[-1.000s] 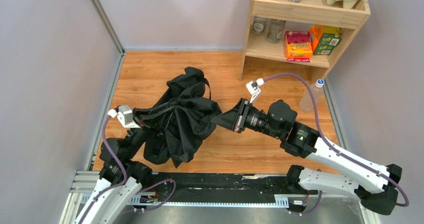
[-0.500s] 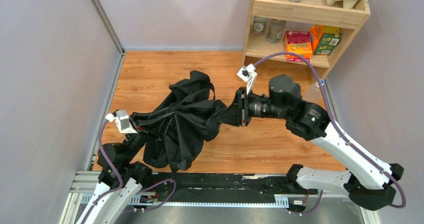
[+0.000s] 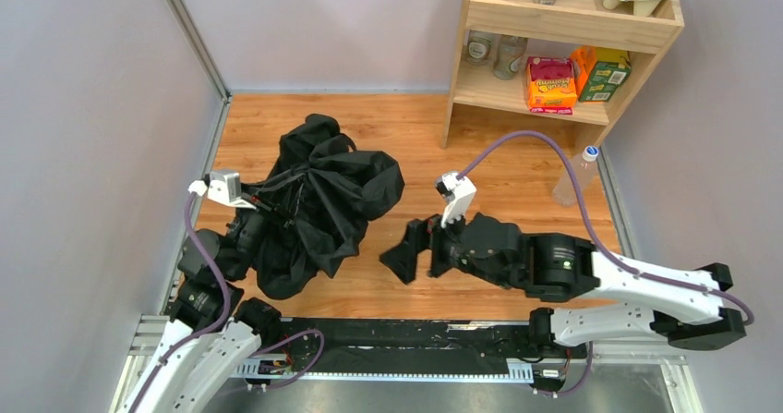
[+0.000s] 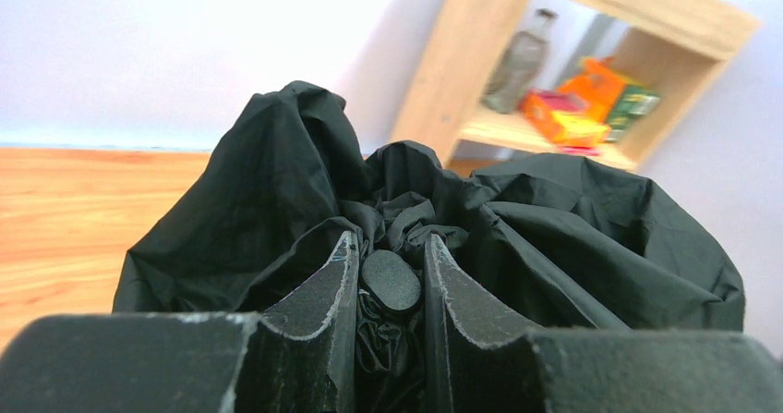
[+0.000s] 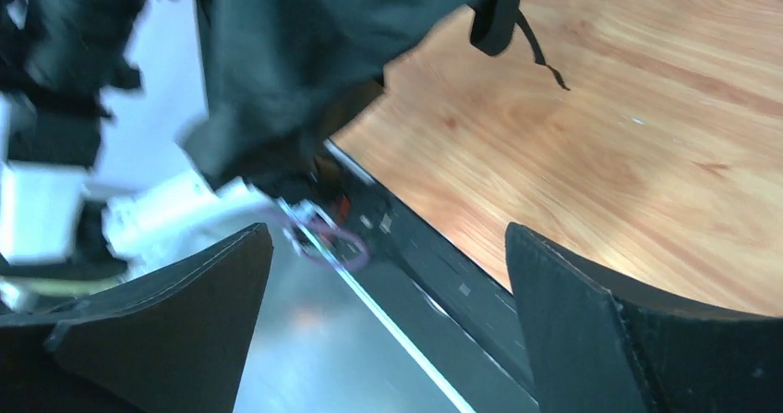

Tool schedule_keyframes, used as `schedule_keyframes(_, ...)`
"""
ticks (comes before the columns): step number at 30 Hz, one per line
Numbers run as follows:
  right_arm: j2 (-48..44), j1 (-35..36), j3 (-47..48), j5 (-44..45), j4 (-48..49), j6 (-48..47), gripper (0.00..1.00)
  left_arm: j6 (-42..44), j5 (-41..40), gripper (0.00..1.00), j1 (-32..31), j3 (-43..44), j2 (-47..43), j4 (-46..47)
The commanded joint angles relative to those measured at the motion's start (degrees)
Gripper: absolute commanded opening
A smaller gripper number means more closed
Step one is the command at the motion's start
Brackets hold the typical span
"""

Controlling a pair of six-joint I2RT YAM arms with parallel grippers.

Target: Put away the umbrella

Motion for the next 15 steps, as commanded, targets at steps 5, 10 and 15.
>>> schedule_keyframes(5,13.69,-0.33,7.54,15.84,12.54,23.32,1.00,16.27,-9.12,0.00,0.02,-0.56,7.36,15.96)
schedule_keyframes(10,21.26,-2.78,13.45,14.62,9.18,25.09,1.00,17.86,-9.48,0.00,-0.07,-0.74,8.07,19.66)
schedule_keyframes(15,24.70,-4.90,14.16,12.78,6.20,25.62,0.90,18.30,-11.23,0.00,-0.07,-1.44,7.02,20.98)
